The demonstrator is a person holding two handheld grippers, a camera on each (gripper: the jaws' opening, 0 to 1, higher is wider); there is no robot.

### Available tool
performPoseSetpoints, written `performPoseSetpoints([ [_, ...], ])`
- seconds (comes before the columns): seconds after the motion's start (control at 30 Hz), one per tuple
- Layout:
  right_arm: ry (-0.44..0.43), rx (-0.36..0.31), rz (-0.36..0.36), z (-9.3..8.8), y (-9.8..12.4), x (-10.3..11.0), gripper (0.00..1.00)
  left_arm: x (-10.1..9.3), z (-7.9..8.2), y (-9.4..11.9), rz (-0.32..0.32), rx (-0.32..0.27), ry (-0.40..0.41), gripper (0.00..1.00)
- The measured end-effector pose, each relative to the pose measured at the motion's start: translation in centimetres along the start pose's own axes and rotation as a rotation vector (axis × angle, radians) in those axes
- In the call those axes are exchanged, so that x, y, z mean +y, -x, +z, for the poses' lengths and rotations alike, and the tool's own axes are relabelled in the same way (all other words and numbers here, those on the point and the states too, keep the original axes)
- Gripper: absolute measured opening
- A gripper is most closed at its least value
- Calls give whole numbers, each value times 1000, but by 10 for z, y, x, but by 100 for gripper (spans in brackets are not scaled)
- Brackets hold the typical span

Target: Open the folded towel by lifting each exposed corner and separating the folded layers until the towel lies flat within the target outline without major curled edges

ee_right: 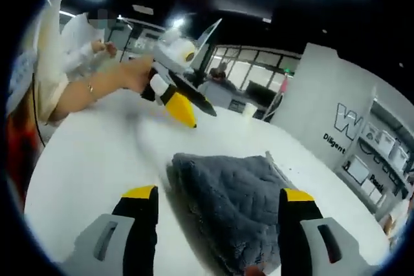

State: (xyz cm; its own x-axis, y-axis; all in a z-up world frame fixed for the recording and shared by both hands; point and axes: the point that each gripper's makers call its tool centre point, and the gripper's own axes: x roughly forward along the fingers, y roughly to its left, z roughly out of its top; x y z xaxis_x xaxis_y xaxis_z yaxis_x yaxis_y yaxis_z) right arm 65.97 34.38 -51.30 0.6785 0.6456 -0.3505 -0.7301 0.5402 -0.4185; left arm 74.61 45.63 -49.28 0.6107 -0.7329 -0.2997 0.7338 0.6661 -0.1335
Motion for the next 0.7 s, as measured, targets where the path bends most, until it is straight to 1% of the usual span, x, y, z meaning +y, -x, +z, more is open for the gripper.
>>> performPoseSetpoints([
  [0.1,22,18,3,-4,-4,5,67,1,0,1,2,0,0,99],
  [0.2,48,23,-12,-5,-7,5,62,0,0,0,0,0,0,99],
  [0.37,106,37,-33,-7,-13,8,55,-1,1,1,-2,-1,-1,99],
  [0.47,128,53,-29,-10,-16,12,53,-1,1,1,-3,-2,-1,99],
  [0.53,141,63,-26,-13,-17,13,50,-1,1,1,-3,-1,-1,99],
  [0.63,162,72,-39,-15,-18,10,42,-1,0,0,-3,2,-2,99],
  [0.7,152,72,-48,-16,-17,6,32,0,0,0,-2,3,-2,99],
])
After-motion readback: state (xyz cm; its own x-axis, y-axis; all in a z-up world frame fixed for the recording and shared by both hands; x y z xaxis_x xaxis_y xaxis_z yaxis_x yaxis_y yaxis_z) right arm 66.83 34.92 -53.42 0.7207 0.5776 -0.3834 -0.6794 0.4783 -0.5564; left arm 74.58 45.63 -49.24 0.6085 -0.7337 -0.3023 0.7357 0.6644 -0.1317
